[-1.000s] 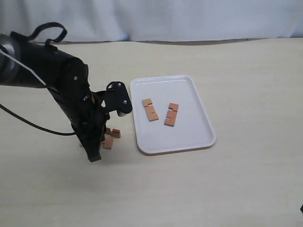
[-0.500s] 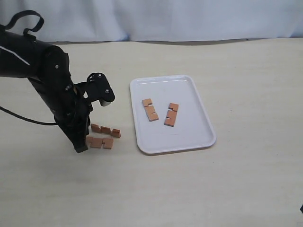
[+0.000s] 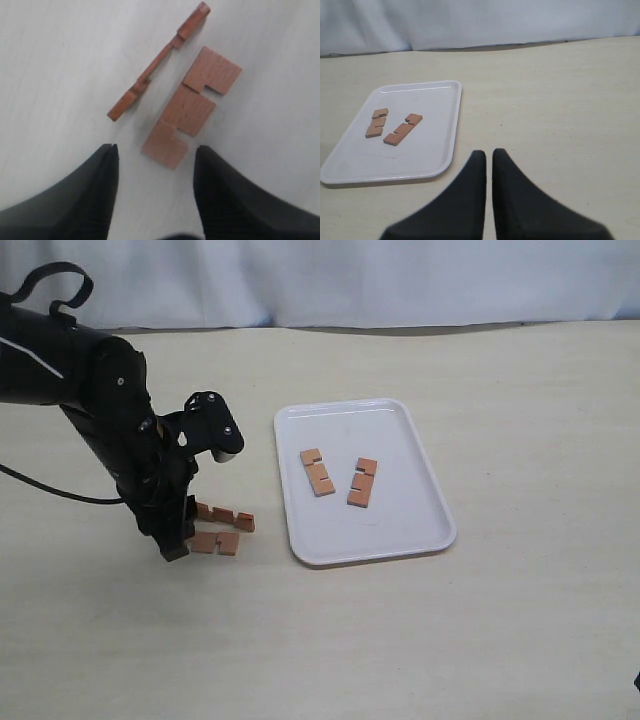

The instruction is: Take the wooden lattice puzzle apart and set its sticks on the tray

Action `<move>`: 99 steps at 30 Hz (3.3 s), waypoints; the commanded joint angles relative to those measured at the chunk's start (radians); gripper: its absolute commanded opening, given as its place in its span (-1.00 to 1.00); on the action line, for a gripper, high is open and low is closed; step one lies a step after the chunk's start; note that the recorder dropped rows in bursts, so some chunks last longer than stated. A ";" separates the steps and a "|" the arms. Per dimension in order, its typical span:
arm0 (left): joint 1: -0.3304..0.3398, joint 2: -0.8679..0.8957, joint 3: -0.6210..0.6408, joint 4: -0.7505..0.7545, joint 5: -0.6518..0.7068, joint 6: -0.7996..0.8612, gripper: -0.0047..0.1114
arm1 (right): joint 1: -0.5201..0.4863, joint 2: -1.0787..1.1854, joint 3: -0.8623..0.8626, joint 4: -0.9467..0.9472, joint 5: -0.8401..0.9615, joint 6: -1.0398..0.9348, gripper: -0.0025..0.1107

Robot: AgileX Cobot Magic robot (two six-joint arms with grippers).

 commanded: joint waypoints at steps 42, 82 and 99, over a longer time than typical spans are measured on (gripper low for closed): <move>-0.002 0.058 0.058 -0.021 -0.052 0.044 -0.92 | -0.006 -0.004 0.002 0.000 -0.001 -0.002 -0.88; -0.287 0.229 -0.377 -0.245 -0.198 -0.537 -0.68 | -0.006 -0.004 0.002 0.000 -0.003 -0.002 -0.88; -0.265 0.047 -0.384 0.000 0.034 -0.537 0.22 | -0.006 -0.004 0.002 0.000 -0.001 -0.002 -0.88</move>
